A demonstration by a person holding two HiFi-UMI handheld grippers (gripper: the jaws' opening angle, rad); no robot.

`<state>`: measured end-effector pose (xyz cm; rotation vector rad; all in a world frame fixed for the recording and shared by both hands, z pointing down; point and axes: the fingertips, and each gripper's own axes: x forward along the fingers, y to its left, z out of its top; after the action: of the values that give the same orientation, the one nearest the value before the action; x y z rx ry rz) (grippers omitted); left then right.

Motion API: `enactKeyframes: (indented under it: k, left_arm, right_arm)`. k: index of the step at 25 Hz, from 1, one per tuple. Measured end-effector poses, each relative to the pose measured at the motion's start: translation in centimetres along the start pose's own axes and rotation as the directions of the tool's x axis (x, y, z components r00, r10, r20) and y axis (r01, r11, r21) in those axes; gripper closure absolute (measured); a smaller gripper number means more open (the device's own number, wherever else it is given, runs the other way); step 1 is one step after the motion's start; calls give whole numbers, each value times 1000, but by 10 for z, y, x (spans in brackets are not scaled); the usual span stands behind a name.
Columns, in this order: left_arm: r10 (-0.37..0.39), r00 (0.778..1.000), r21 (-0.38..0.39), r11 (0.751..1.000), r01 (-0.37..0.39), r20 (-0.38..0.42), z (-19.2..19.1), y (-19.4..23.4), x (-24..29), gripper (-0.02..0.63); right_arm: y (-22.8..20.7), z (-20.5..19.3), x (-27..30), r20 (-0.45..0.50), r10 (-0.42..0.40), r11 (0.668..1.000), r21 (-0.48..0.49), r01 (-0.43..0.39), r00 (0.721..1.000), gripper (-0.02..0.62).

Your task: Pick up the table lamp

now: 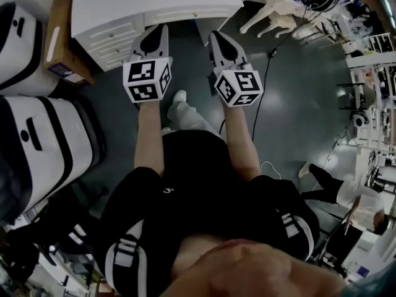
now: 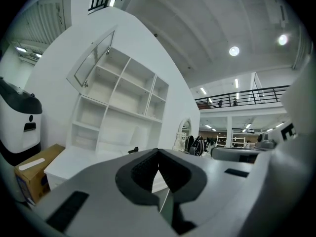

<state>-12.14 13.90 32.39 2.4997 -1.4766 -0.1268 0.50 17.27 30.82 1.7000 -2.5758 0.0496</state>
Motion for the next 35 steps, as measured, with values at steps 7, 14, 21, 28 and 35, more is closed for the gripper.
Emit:
enactKeyframes:
  k: [7,14,21,28,35]
  left_arm:
    - [48,998,18,999,-47,-28,-22,36,42,597]
    - [19,991,10,1000,-18,-136,-58,45,117,597]
    - [12,989,60,998,-3,-151,-55,39,190,597]
    - [29,985,150,989,-4,-168,-28,38,247,597]
    - [44,979,209,978,-1,-200,-25,51,286,597]
  right_arm:
    - [-12,-22,57,50,69,996,52,-72,996,577]
    - [-104,-32,86,46,-3,985,172,-5,999,575]
    - [-159,-33,121,45,6,985,170,-13,999,577]
    - [-195,-25,170,83,73,971,219,-90,994,576]
    - [-198,6,197,188,245,960,87,-265,951,575]
